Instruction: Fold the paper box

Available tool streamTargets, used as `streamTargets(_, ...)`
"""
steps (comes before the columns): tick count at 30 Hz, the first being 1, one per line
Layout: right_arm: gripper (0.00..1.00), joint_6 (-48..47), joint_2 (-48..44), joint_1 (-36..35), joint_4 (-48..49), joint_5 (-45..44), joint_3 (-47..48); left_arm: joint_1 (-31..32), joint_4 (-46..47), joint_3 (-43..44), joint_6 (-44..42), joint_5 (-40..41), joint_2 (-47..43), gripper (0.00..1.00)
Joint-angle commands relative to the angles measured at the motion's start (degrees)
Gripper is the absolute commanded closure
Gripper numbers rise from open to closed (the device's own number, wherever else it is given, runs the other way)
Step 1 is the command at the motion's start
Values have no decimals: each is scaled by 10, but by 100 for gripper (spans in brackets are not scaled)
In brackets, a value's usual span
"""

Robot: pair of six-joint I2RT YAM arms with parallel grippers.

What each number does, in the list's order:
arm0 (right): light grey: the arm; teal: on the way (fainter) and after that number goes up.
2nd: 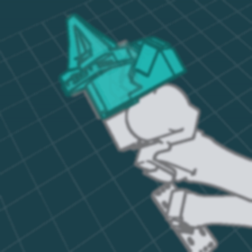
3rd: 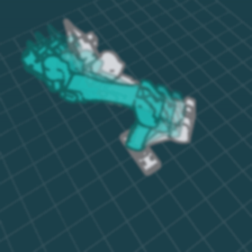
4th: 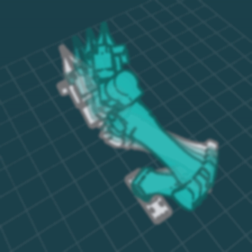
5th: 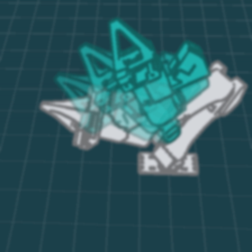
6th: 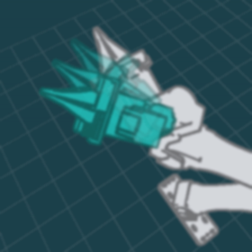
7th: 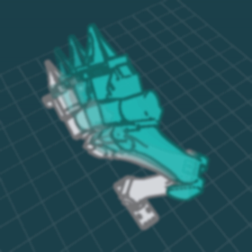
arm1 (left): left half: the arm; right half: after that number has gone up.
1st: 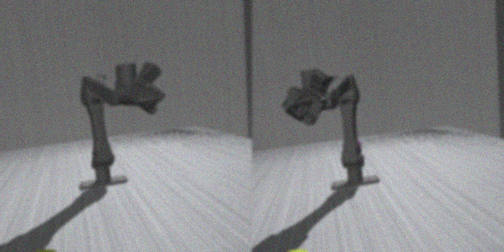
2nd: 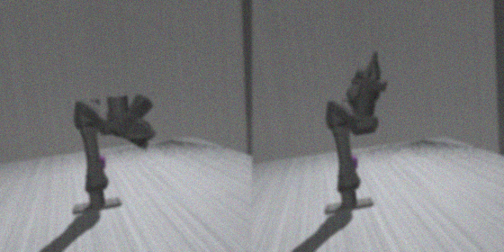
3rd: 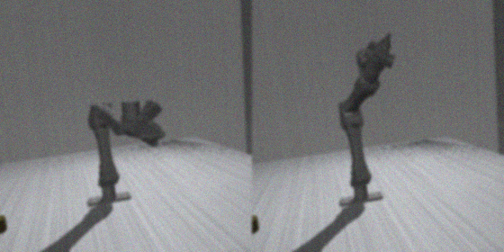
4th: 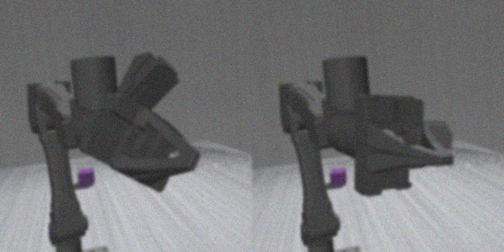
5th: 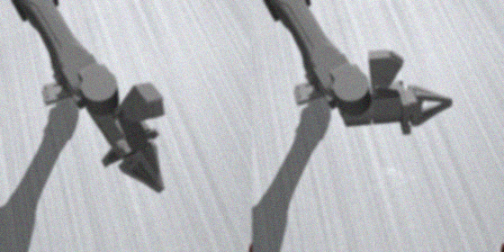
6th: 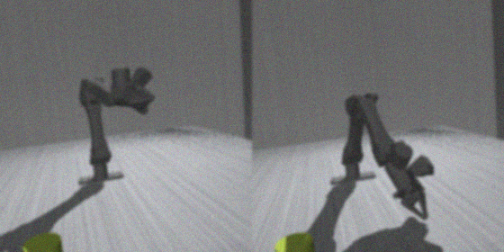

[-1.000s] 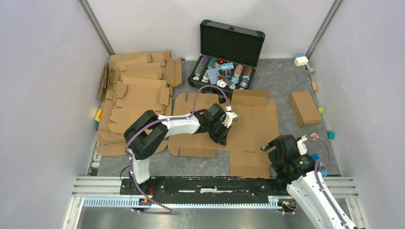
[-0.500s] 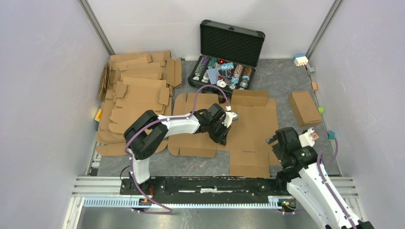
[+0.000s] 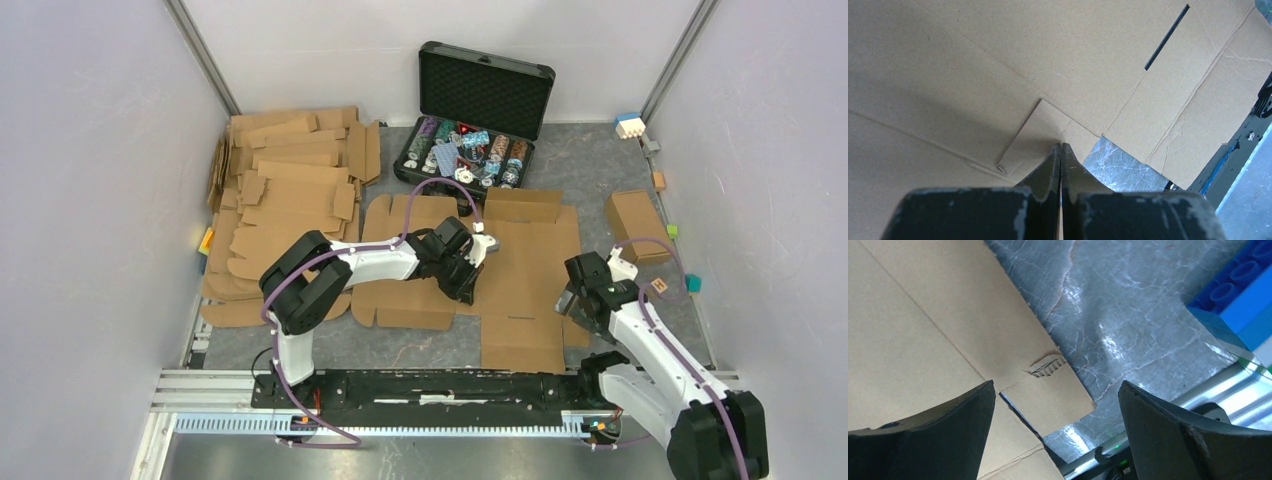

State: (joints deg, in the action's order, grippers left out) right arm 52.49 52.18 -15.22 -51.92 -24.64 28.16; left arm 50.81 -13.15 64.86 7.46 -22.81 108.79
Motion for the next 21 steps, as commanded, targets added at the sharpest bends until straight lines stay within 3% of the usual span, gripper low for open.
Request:
streamTargets(1, 2, -93, -51, 9, 81, 21, -8, -11, -48, -15, -14, 58, 19, 97)
streamTargets(5, 2, -149, -74, 9, 102, 20, 30, -12, -42, -15, -14, 37, 18, 97)
streamTargets(8, 2, -219, -71, 8, 166, 129, 42, -12, -23, -31, -14, 28, -10, 95)
streamTargets(13, 2, -252, -88, 7, 326, 330, -11, -18, 55, -89, -2, 11, -111, 72)
streamTargets(16, 2, -242, -80, 8, 427, 444, -45, -28, 55, -97, 6, 14, -180, 60)
streamTargets(19, 12, -205, -66, -4, 544, 532, -78, -31, 26, -100, 12, 75, -266, 43)
streamTargets(21, 17, -207, -44, -26, 569, 546, -73, -35, 16, -111, 26, 141, -319, 29)
